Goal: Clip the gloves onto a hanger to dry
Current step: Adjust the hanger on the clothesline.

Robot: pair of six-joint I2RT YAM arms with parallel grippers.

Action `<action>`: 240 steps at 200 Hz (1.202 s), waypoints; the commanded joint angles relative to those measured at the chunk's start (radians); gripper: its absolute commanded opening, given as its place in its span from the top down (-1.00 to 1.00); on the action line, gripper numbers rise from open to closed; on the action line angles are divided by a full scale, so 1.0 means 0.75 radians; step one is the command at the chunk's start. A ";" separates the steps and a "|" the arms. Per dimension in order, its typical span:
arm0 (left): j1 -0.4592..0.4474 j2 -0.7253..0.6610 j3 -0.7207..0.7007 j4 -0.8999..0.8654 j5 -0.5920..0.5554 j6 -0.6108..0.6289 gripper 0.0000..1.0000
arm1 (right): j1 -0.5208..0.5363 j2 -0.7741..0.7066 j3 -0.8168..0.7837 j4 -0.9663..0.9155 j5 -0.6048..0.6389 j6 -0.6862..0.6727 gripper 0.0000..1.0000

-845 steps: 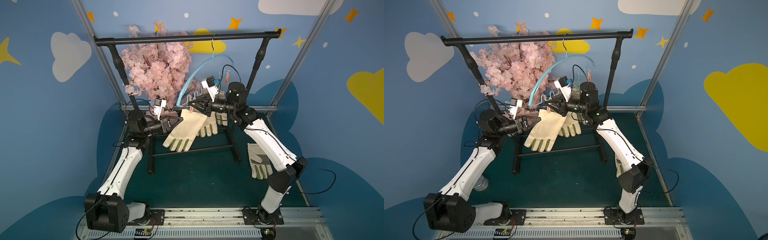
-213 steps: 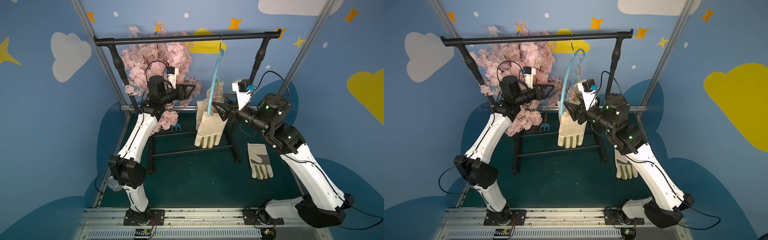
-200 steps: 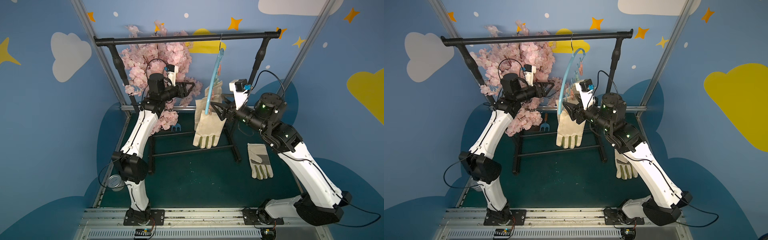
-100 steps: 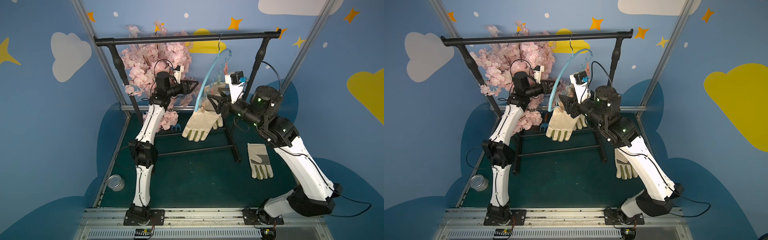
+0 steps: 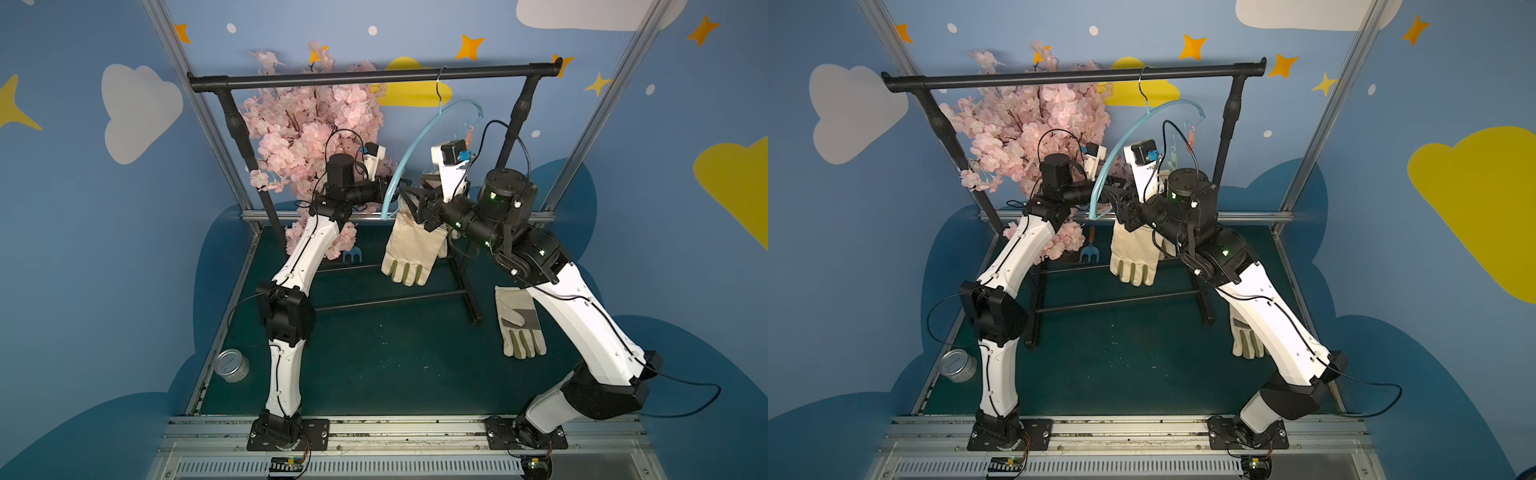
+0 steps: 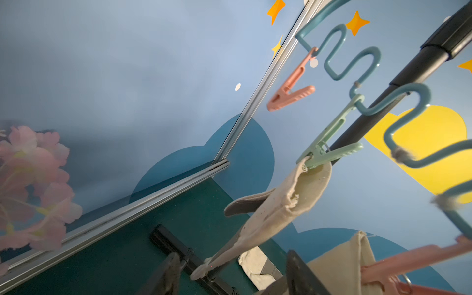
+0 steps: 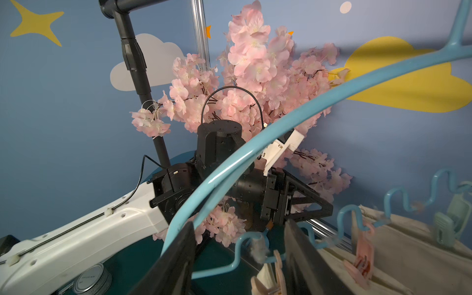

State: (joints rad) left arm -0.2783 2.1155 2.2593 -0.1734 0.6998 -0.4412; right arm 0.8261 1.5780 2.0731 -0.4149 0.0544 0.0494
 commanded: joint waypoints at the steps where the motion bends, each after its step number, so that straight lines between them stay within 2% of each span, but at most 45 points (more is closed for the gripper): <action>1: 0.022 -0.151 -0.049 0.009 -0.032 0.050 -0.34 | 0.007 0.005 0.031 0.049 -0.008 -0.005 0.03; 42: 0.053 -0.430 -0.312 0.002 -0.124 0.102 -0.42 | 0.013 0.025 -0.002 0.074 0.001 -0.033 0.04; 72: 0.080 -0.598 -0.391 -0.147 -0.187 0.145 -0.42 | 0.019 0.059 -0.003 0.072 -0.002 -0.044 0.07; 98: 0.102 -0.753 -0.510 -0.161 -0.186 0.132 -0.42 | 0.032 0.089 0.007 0.091 0.011 -0.060 0.08; 141: 0.105 -0.911 -0.585 -0.222 -0.159 0.088 -0.44 | 0.038 0.115 0.019 0.087 0.021 -0.071 0.07; 159: 0.105 -0.982 -0.647 -0.199 -0.198 0.071 -0.46 | 0.038 0.084 -0.013 0.084 0.074 -0.070 0.04; 177: 0.103 -1.012 -0.674 -0.215 -0.231 0.099 -0.48 | 0.038 -0.018 -0.152 0.106 0.196 -0.064 0.00; 206: 0.101 -1.037 -0.717 -0.224 -0.230 0.098 -0.49 | 0.009 -0.276 -0.496 0.153 0.397 -0.038 -0.04; 240: 0.099 -1.062 -0.753 -0.248 -0.244 0.111 -0.52 | -0.149 -0.557 -0.854 -0.030 0.510 0.169 -0.06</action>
State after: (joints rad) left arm -0.2031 1.3350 1.7016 -0.3363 0.5301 -0.3698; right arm 0.7914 1.2861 1.5539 -0.3595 0.3172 0.0525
